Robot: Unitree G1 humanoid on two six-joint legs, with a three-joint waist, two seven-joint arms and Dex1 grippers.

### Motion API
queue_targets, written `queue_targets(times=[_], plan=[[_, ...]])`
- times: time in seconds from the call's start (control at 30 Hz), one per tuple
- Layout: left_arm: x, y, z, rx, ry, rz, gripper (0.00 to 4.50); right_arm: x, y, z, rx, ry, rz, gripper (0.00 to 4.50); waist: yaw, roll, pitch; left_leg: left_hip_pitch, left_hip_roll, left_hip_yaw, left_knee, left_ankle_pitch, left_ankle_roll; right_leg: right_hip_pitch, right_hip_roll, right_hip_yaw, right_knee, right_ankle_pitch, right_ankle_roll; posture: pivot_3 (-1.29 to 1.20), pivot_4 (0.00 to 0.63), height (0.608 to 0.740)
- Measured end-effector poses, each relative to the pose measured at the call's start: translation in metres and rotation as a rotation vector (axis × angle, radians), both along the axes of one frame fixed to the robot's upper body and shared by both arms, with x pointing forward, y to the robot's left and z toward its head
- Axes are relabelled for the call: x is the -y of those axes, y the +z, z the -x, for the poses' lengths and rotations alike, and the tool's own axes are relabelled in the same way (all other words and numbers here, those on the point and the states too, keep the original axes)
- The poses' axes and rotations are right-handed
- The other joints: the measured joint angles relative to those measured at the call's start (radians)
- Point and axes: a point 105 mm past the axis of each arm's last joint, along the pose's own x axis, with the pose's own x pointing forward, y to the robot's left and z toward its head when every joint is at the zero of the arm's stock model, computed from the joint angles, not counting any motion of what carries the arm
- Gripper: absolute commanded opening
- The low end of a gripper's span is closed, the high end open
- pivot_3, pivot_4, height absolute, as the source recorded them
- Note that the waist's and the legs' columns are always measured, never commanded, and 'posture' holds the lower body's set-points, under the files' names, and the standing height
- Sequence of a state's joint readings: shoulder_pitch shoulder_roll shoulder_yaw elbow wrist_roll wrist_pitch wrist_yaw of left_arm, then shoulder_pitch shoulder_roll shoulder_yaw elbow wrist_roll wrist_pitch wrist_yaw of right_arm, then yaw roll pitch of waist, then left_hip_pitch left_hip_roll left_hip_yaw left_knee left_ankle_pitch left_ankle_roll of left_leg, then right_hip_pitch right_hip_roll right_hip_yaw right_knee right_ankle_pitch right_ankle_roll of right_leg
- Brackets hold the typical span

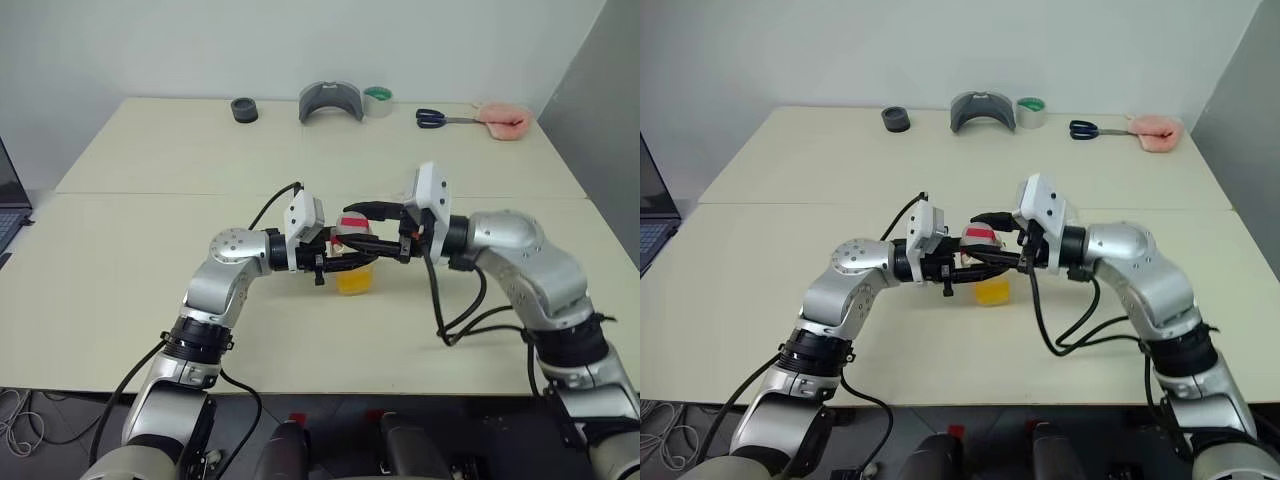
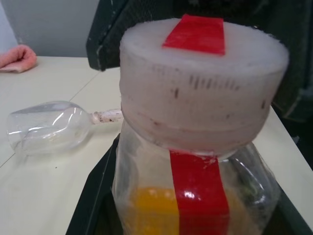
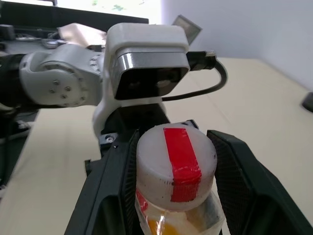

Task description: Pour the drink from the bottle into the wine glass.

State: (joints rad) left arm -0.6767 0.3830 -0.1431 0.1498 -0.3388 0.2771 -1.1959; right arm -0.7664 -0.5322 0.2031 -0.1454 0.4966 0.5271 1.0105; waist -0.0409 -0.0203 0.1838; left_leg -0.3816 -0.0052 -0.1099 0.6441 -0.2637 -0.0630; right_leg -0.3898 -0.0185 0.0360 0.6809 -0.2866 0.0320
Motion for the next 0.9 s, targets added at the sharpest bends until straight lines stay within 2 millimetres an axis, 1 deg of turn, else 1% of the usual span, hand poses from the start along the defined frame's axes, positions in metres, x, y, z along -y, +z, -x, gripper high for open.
queue_targets(times=[0.03,0.1,0.17,0.23,0.3,0.33,0.4,0.43,0.53,0.63,0.77,0.9], plan=[[0.0,0.001,0.0,0.002,-0.007,-0.003,1.78,0.0,0.001,-0.001,-0.007,0.007,-0.003,1.86,0.0,0.0,0.0,0.0,0.0,0.0,0.0,0.0,0.0,0.0,0.0,0.0,0.0,0.0,0.0,0.0,0.15,0.74],[-0.001,0.001,0.0,-0.003,-0.012,-0.008,1.78,0.0,0.0,-0.001,-0.016,0.007,-0.015,2.6,0.001,0.0,0.0,-0.001,-0.001,0.0,0.0,0.0,0.0,0.0,-0.001,0.0,0.0,0.0,0.0,0.0,0.15,0.74],[-0.001,0.002,0.0,-0.011,-0.011,-0.002,1.78,0.0,-0.004,-0.003,-0.028,-0.018,-0.037,3.19,0.001,0.0,0.0,-0.001,-0.001,0.0,0.0,0.0,0.0,0.0,-0.002,0.001,-0.001,0.0,0.0,0.0,0.15,0.74],[0.0,0.004,0.0,-0.012,-0.013,0.003,1.78,0.006,-0.01,-0.005,-0.028,-0.089,-0.058,3.89,0.005,0.0,0.0,-0.002,-0.001,0.0,0.0,0.0,0.0,-0.001,-0.002,0.001,-0.001,0.0,0.0,0.0,0.15,0.74],[0.0,0.005,-0.001,-0.012,-0.01,0.004,1.78,0.015,-0.007,-0.004,-0.006,-0.169,-0.091,4.5,0.009,0.001,0.0,-0.002,-0.001,0.0,0.0,0.0,0.0,-0.001,-0.002,0.001,0.0,0.0,0.0,0.0,0.15,0.74],[-0.001,0.005,-0.001,-0.014,-0.007,0.004,1.78,0.018,-0.004,-0.002,0.001,-0.196,-0.106,4.5,0.009,0.001,0.0,-0.002,-0.001,0.0,0.001,0.0,0.0,-0.001,-0.002,0.001,0.0,0.0,0.0,0.0,0.15,0.74],[0.0,0.005,-0.001,-0.014,-0.004,0.006,1.78,0.025,0.003,0.01,0.015,-0.254,-0.148,4.5,0.01,0.001,0.0,-0.003,-0.001,-0.001,0.0,0.0,0.0,-0.001,-0.002,0.0,0.0,0.0,0.0,0.0,0.15,0.74],[-0.001,0.005,-0.001,-0.014,-0.003,0.005,1.78,0.025,0.004,0.016,0.014,-0.279,-0.164,4.5,0.01,0.001,0.0,-0.003,-0.001,-0.001,0.0,0.0,0.0,-0.001,-0.002,0.0,0.0,0.0,0.0,0.0,0.15,0.74],[0.0,0.005,-0.001,-0.013,-0.007,0.005,1.78,0.014,0.0,0.027,-0.011,-0.377,-0.233,4.5,0.004,0.001,0.001,-0.002,0.0,0.0,0.0,0.0,0.0,-0.002,-0.001,0.002,0.001,0.0,0.0,0.0,0.15,0.74],[0.001,0.006,-0.001,-0.007,-0.017,0.004,1.78,0.004,-0.001,0.026,-0.004,-0.468,-0.251,4.5,-0.001,0.001,0.001,-0.001,0.0,0.001,0.0,0.0,0.0,-0.002,0.0,0.002,0.001,0.0,0.0,0.0,0.15,0.74],[0.0,0.004,-0.003,-0.016,-0.012,0.002,1.78,-0.007,-0.004,0.017,0.021,-0.568,-0.257,4.5,-0.001,0.001,0.001,-0.001,0.0,0.001,0.0,0.0,0.0,-0.002,0.0,0.002,0.001,0.0,0.0,0.0,0.15,0.74],[0.001,0.004,-0.003,-0.015,-0.013,0.003,1.78,-0.009,-0.006,0.01,0.043,-0.621,-0.251,4.5,0.002,0.001,0.001,-0.002,-0.001,0.001,0.0,0.0,0.0,-0.002,-0.001,0.002,0.0,0.0,0.0,0.0,0.15,0.74]])
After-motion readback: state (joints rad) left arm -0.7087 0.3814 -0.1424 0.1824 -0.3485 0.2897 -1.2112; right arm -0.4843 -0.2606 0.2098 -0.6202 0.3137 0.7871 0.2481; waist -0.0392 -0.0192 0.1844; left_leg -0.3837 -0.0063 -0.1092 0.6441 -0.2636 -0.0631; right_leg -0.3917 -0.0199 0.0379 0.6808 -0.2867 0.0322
